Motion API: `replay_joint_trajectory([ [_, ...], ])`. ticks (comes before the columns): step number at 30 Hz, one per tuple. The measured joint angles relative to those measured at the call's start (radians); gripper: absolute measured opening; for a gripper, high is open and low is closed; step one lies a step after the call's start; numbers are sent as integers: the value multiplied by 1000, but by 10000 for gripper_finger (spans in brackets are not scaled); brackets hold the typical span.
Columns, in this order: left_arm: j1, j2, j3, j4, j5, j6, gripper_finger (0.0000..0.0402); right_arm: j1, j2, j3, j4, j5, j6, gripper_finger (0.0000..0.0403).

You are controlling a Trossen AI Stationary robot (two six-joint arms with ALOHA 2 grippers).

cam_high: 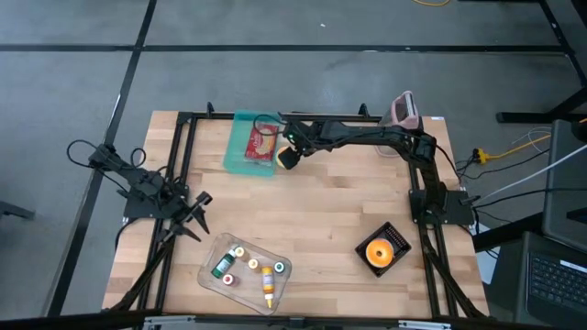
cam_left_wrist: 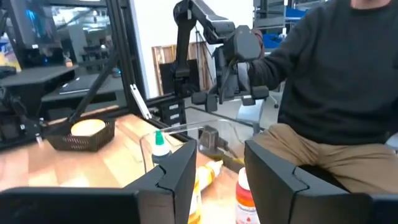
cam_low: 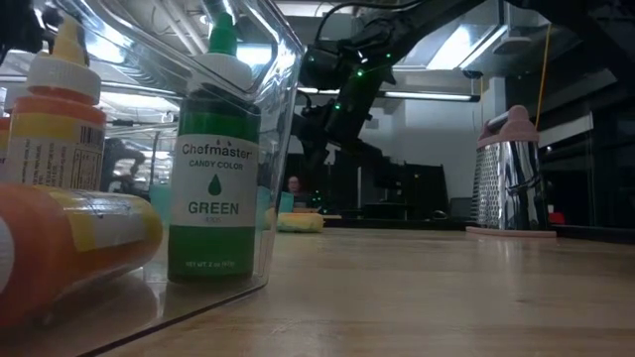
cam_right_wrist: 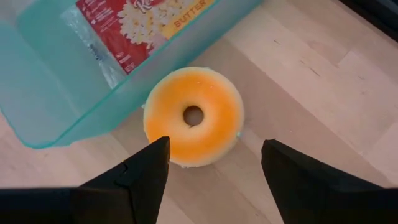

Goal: Pick & Place Food Item
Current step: Put the orange donut into the black basket

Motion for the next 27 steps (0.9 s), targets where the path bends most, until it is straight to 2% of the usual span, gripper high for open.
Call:
replay_joint_trajectory([
  [3, -2, 0, -15, 5, 0, -3, 133, -1, 0, 0, 0, 0, 0, 251],
  [6, -2, 0, -54, 82, -4, -6, 134, -3, 0, 0, -1, 0, 2, 251],
  [16, -2, 0, -53, 83, 3, -7, 134, -6, 5, -35, 0, 2, 39, 251],
  [23, -2, 0, -53, 85, 6, -2, 132, -33, 46, -58, 76, -93, 63, 251],
  [27, -2, 0, -53, 91, 7, -8, 130, -37, 88, -56, 146, -105, 103, 251],
])
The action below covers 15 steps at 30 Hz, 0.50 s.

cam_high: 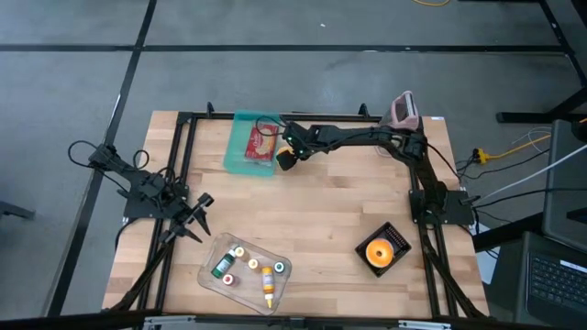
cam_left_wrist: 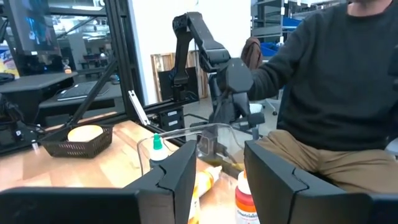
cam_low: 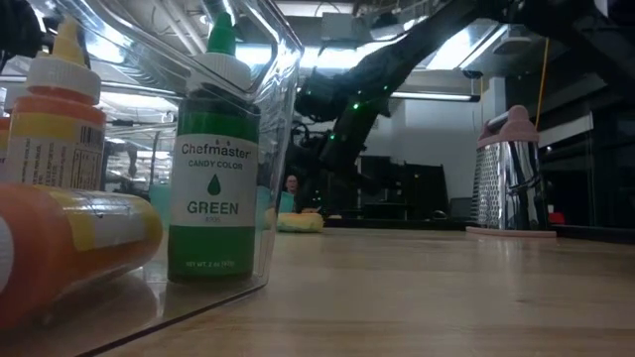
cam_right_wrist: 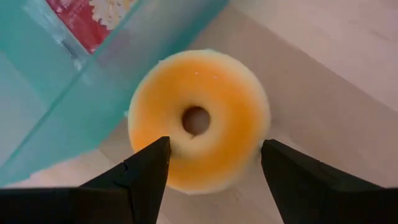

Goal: Pick & Place Food Item
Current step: Put the orange donut into the black basket

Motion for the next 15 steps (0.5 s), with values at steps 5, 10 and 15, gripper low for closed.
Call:
replay_joint_trajectory([
  [5, 0, 0, 0, 0, 4, -7, 129, -1, 30, 1, 8, 0, 13, 242],
  [10, 0, 0, 0, 0, 4, -9, 133, -2, 34, 1, 8, 15, 18, 186],
  [15, 0, 0, 0, 0, 4, -10, 134, -3, 30, 1, 5, 6, -20, 63],
])
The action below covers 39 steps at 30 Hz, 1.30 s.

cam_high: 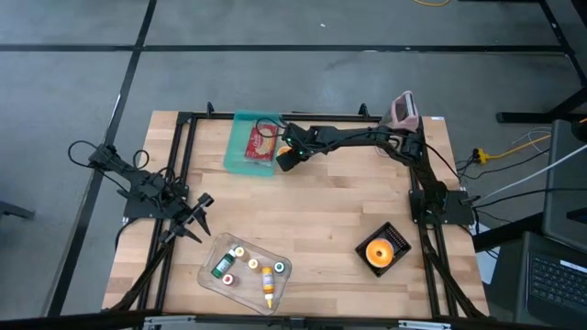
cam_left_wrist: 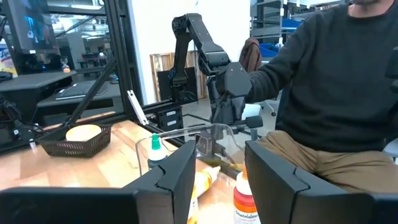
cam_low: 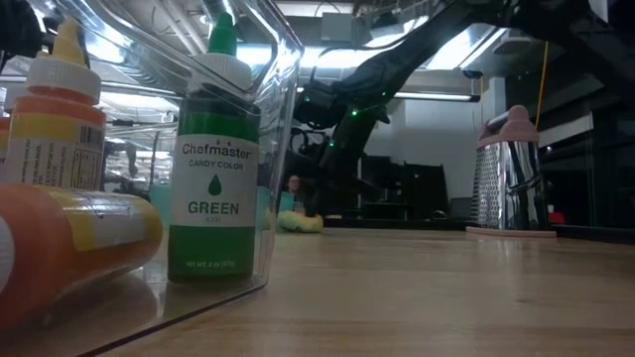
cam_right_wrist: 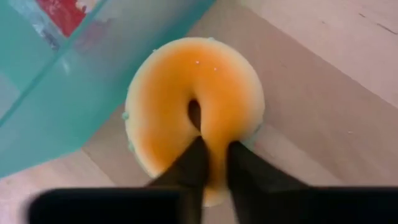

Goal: Pick & Place Food Item
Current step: Put the orange donut into the black basket

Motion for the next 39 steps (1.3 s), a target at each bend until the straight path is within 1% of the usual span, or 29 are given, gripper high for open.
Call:
replay_joint_trajectory([
  [1, 0, 0, 0, 0, 0, 0, 133, 0, 0, 0, 0, -8, -9, 36],
  [2, 0, 0, 0, 0, 0, 0, 132, 0, 0, 0, 0, -16, -21, 21],
  [3, 0, 0, 0, 0, 0, 0, 131, 0, 0, 0, 0, -23, -29, 15],
  [7, 0, 0, 0, 0, 0, 0, 130, -1, -5, 0, -23, -27, -36, 26],
  [11, 0, 0, 0, -2, 3, 1, 130, -1, -21, 0, -82, -27, -62, 9],
  [15, 0, 0, 0, -5, 4, 3, 129, 9, -45, -2, -131, -22, -82, 9],
  [19, 0, 0, 0, -6, 9, 11, 131, 21, -94, -2, -164, -4, -108, 8],
  [26, 0, 0, 0, -6, 20, 18, 134, 63, -216, -2, -340, 56, -125, 7],
  [32, 0, 0, 0, -6, 21, 18, 132, 154, -340, -2, -521, 117, -82, 6],
  [36, 0, 0, 0, -6, 21, 19, 135, 250, -427, -2, -635, 134, -10, 6],
  [39, 0, 0, 0, -6, 23, 29, 134, 353, -492, -1, -715, 167, 92, 6],
])
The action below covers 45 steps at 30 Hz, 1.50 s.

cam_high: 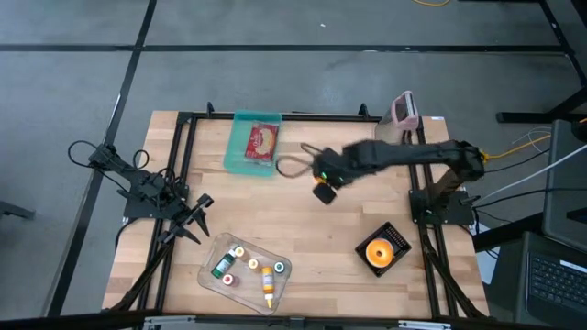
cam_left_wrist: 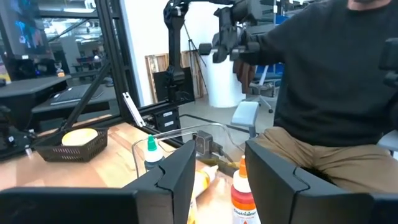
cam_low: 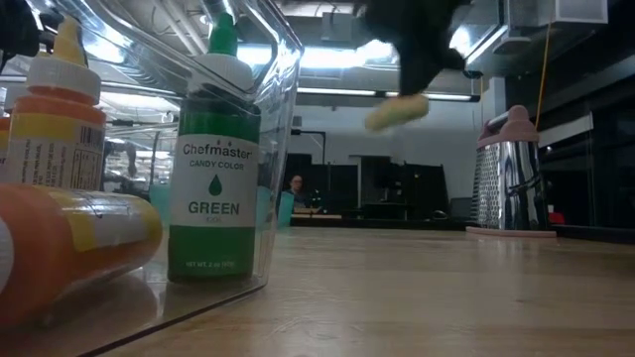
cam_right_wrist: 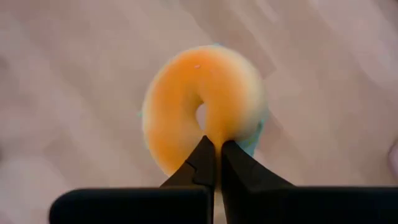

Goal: Pick & Place Food Item
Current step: Put the orange donut into the black basket

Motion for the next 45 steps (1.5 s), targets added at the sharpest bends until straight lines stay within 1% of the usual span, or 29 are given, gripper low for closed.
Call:
replay_joint_trajectory([
  [5, 0, 0, 0, 1, 7, 22, 130, 194, -72, 0, -120, 58, 234, 6],
  [10, 0, 0, 0, 0, 5, 29, 129, 375, -80, 0, -235, 103, 498, 6],
  [17, 0, 0, 0, 0, 4, 65, 132, 591, -75, -18, -231, 116, 840, 6],
  [18, 0, 0, 0, 0, 4, 71, 132, 619, -74, -35, -232, 107, 892, 6],
  [21, 0, 0, 0, 0, 3, 92, 129, 690, -73, -103, -229, 34, 1035, 6],
  [24, 0, 0, 0, -1, -2, 102, 129, 746, -72, -192, -140, -36, 1146, 6],
  [26, 1, 0, 0, -1, -3, 101, 131, 778, -72, -238, -81, -46, 1203, 6],
  [30, 1, 0, 0, -1, -4, 102, 134, 815, -72, -293, -46, -41, 1284, 6],
  [36, 1, 0, 9, -10, -12, 119, 130, 841, -72, -300, -43, -30, 1342, 6],
  [45, 1, 0, 25, -43, -13, 97, 130, 863, -72, -300, -44, -22, 1370, 6],
])
